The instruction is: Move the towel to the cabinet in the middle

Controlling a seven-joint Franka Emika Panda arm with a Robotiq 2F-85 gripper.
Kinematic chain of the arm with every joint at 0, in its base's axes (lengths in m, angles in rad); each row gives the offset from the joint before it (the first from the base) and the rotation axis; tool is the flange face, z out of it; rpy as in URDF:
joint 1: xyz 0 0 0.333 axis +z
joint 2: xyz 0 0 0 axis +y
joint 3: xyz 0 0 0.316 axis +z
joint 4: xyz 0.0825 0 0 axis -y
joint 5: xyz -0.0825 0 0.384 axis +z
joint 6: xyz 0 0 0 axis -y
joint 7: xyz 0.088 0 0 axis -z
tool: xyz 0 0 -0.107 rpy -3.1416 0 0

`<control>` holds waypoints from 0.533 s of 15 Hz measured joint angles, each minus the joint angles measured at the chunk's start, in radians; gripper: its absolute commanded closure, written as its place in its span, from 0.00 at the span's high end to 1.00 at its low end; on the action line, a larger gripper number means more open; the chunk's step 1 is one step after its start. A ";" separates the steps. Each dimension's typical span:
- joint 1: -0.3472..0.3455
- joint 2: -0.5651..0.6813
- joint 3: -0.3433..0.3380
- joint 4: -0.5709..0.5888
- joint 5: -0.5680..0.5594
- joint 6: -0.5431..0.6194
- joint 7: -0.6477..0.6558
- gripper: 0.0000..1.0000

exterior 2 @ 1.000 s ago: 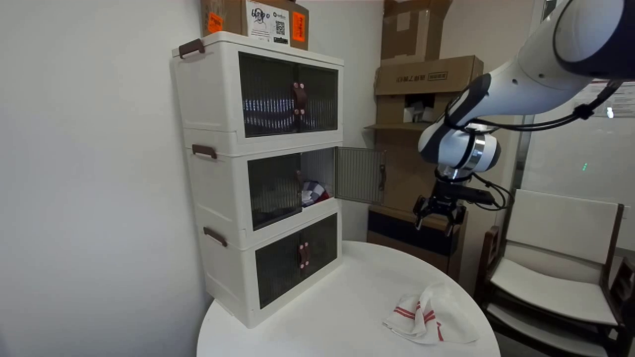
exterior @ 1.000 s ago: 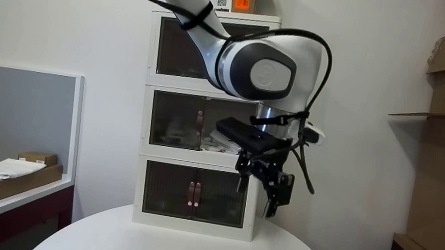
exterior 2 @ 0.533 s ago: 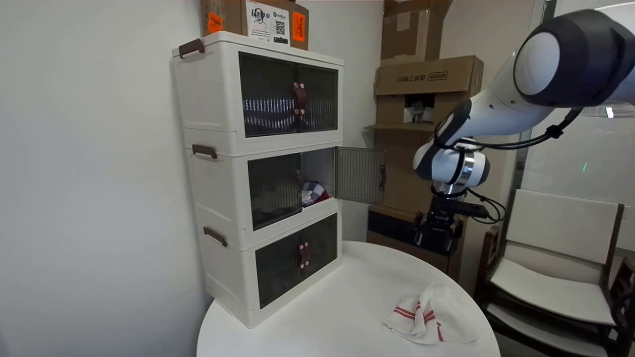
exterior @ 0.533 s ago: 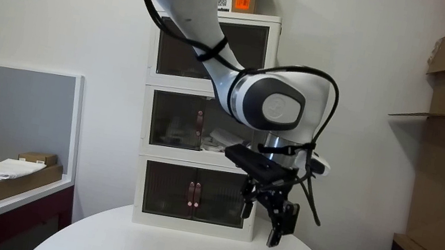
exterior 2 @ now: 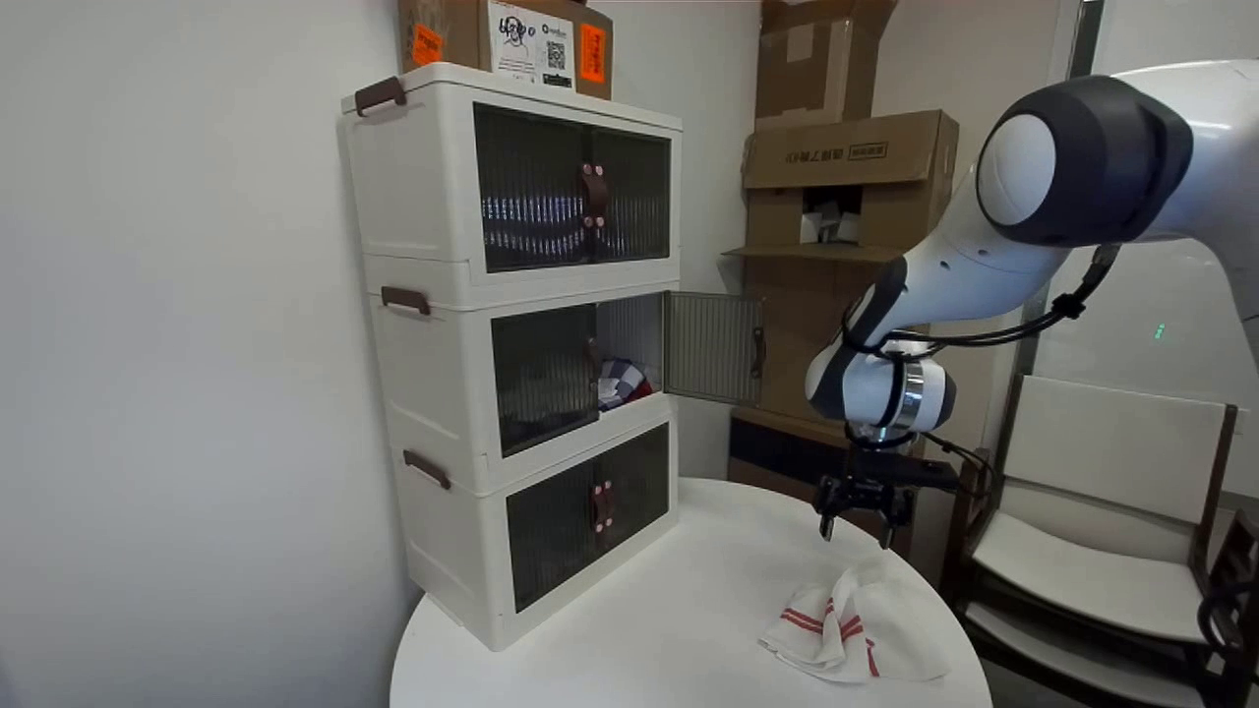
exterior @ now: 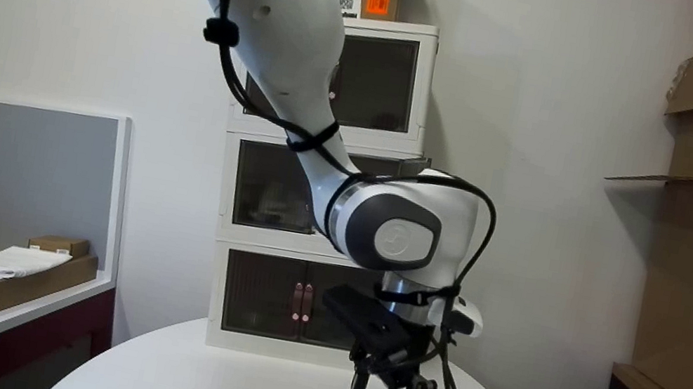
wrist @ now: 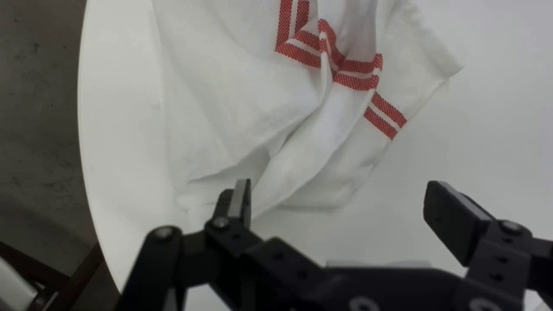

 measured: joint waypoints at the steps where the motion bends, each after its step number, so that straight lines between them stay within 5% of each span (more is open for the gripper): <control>1: 0.000 0.000 0.011 -0.029 0.000 0.040 0.001 1.00; 8: 0.005 0.000 0.057 -0.222 -0.001 0.254 0.001 1.00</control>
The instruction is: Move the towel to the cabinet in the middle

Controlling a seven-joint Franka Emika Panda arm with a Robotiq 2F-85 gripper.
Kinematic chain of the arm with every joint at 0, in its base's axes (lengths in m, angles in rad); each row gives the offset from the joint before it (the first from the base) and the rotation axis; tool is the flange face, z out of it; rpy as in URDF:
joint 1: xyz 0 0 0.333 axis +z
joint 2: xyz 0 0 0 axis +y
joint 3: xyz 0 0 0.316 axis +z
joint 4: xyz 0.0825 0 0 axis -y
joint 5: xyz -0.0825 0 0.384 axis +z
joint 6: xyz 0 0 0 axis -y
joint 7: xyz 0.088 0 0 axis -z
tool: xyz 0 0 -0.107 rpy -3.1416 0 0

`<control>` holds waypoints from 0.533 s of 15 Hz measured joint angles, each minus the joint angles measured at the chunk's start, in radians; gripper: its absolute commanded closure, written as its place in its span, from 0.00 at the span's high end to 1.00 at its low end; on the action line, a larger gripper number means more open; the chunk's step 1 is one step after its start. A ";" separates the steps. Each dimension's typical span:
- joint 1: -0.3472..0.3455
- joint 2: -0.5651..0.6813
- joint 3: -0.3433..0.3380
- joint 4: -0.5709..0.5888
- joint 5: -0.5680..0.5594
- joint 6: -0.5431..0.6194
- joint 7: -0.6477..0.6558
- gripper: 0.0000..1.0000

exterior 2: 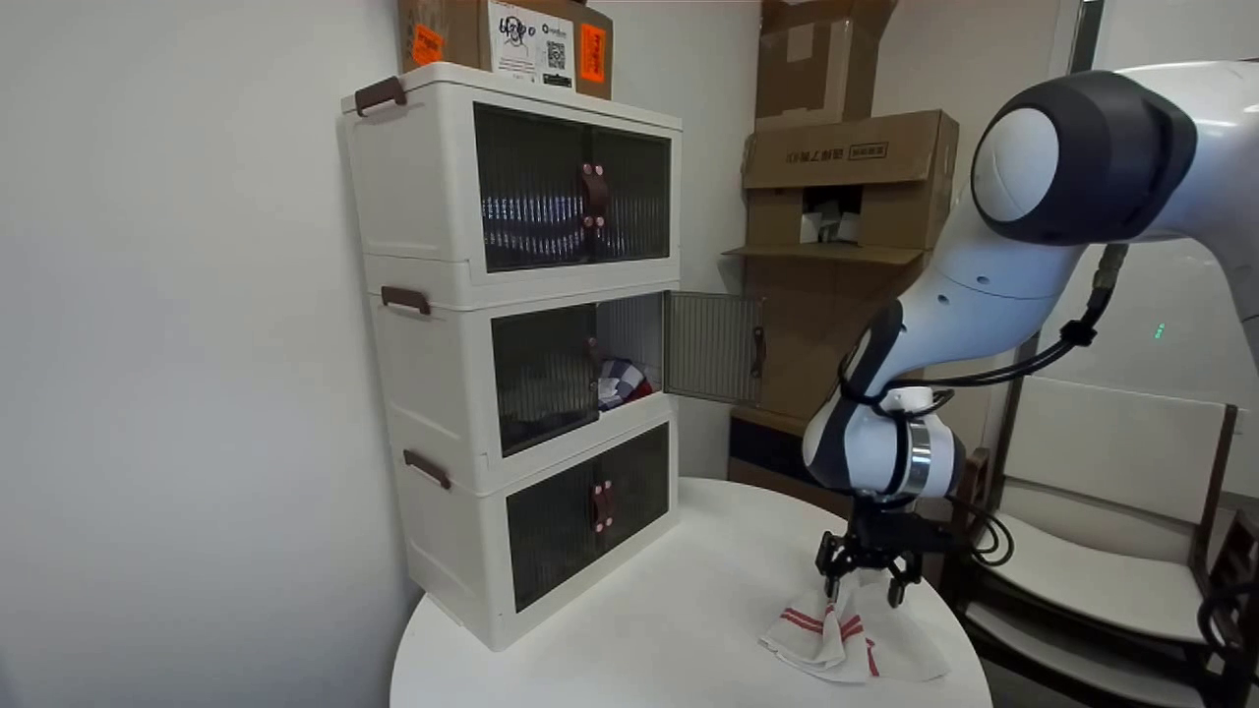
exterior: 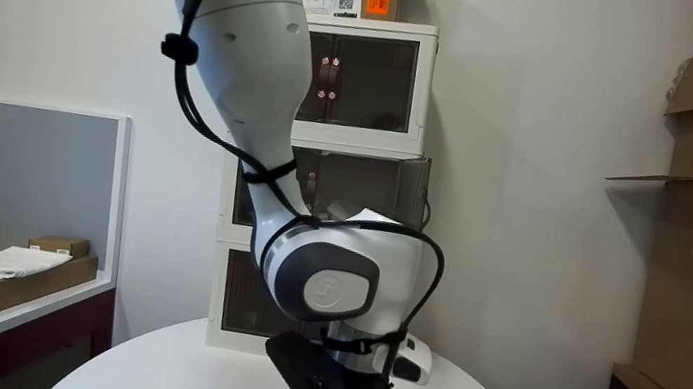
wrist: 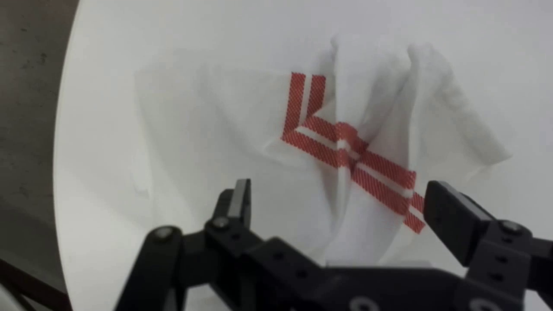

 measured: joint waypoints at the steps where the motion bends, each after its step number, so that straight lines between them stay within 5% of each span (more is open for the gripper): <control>1: 0.000 0.000 0.000 -0.022 0.000 0.024 0.000 1.00; 8: -0.009 0.001 -0.002 -0.095 -0.007 0.169 0.008 1.00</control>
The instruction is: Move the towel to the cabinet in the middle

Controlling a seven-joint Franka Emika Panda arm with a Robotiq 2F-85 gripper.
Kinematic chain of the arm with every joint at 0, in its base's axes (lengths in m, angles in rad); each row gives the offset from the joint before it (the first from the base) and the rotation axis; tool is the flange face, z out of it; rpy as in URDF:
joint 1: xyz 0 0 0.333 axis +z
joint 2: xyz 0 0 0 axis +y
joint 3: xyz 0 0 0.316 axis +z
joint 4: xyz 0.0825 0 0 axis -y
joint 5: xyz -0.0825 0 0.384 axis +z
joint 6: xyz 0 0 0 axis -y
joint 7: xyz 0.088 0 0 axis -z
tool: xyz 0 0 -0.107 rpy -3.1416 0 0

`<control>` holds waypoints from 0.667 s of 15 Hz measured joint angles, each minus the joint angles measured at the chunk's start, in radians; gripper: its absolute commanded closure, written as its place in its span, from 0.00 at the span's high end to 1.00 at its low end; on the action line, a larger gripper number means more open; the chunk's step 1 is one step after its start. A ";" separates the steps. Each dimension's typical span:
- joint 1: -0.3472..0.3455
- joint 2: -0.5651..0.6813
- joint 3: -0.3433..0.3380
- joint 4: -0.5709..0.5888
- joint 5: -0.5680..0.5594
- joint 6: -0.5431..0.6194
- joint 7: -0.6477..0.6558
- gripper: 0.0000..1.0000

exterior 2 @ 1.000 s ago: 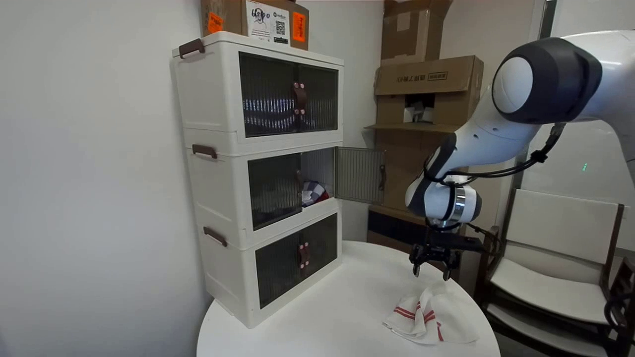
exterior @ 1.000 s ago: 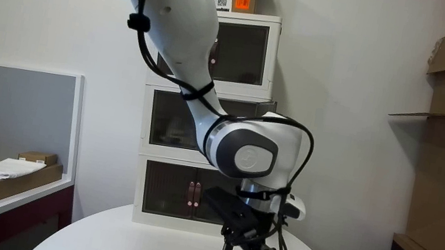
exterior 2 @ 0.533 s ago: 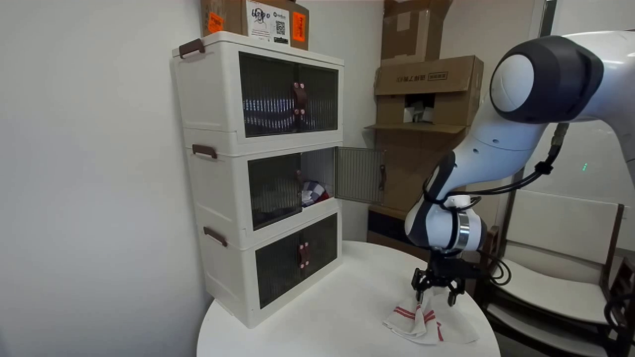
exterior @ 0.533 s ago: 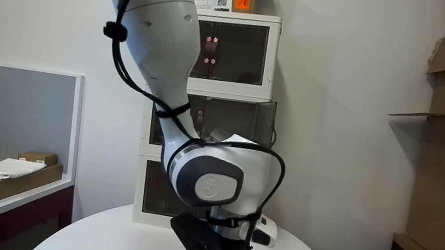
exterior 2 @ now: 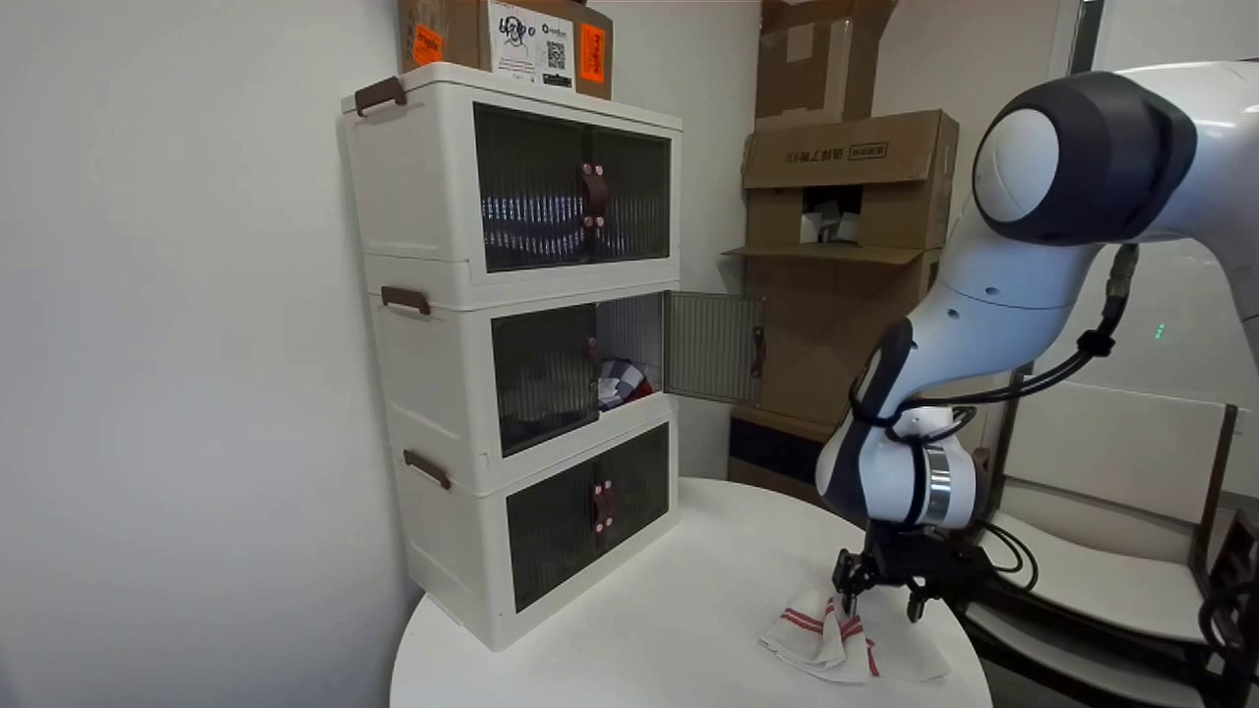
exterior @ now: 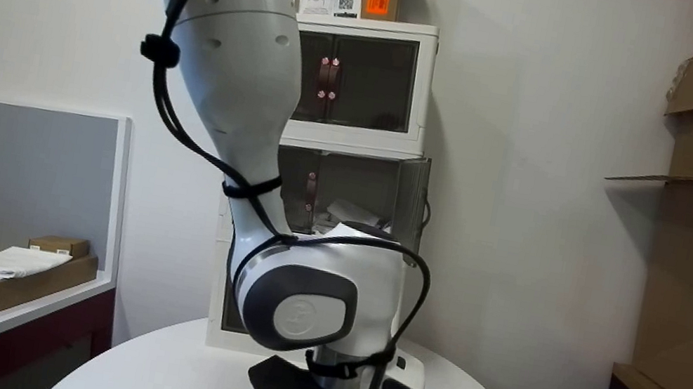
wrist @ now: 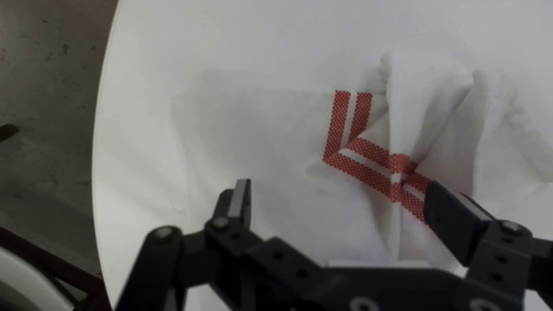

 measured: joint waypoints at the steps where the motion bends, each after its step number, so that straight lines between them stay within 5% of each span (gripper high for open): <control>1: -0.002 0.001 -0.003 0.000 -0.007 0.009 0.001 1.00; 10: -0.044 0.058 -0.018 0.057 -0.103 0.031 -0.003 1.00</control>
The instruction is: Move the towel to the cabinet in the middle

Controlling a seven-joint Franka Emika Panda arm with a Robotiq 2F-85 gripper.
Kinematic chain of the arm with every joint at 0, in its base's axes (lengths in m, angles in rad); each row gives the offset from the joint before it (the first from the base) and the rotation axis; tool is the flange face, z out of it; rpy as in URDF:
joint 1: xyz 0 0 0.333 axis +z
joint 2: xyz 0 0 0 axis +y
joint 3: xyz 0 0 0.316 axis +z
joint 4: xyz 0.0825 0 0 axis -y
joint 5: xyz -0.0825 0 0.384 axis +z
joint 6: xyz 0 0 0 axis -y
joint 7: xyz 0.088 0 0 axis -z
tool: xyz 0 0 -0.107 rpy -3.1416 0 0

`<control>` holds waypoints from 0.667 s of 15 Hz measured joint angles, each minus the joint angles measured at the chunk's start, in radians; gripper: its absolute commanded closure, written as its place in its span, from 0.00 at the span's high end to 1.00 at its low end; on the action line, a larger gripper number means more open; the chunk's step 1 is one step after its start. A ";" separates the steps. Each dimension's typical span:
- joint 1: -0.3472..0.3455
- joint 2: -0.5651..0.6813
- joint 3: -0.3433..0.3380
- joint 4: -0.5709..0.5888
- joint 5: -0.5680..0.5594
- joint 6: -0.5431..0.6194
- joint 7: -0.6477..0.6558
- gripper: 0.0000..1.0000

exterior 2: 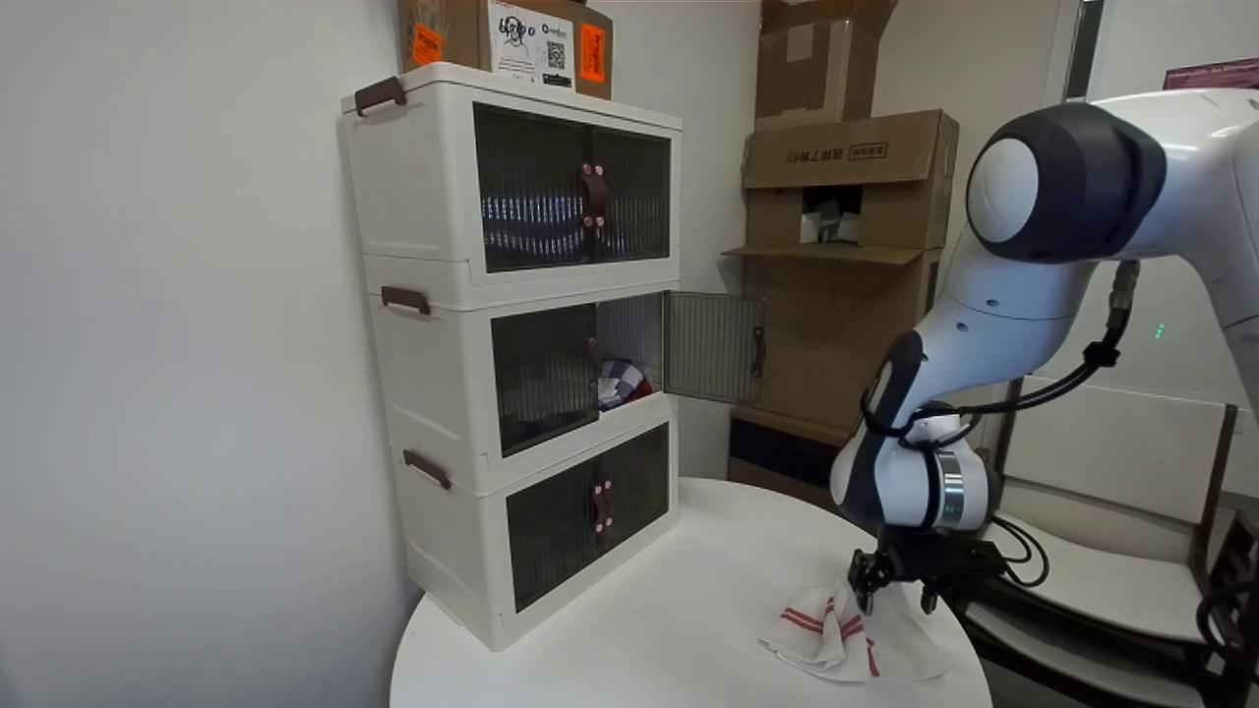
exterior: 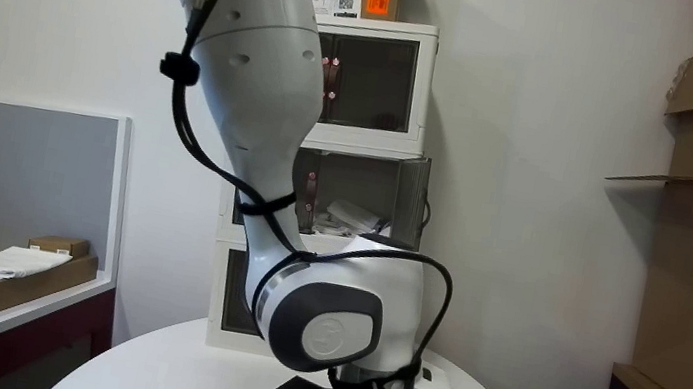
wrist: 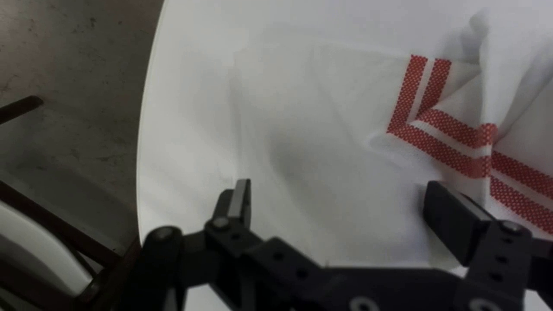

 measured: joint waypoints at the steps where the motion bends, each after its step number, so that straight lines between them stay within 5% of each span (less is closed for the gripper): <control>1: -0.007 0.010 0.005 0.014 -0.004 0.000 -0.003 1.00; 7: -0.112 0.060 0.127 0.097 0.000 0.000 -0.056 0.97; 8: -0.125 0.067 0.144 0.106 0.000 0.000 -0.066 0.74; 10: -0.145 0.078 0.168 0.116 0.000 0.001 -0.085 0.69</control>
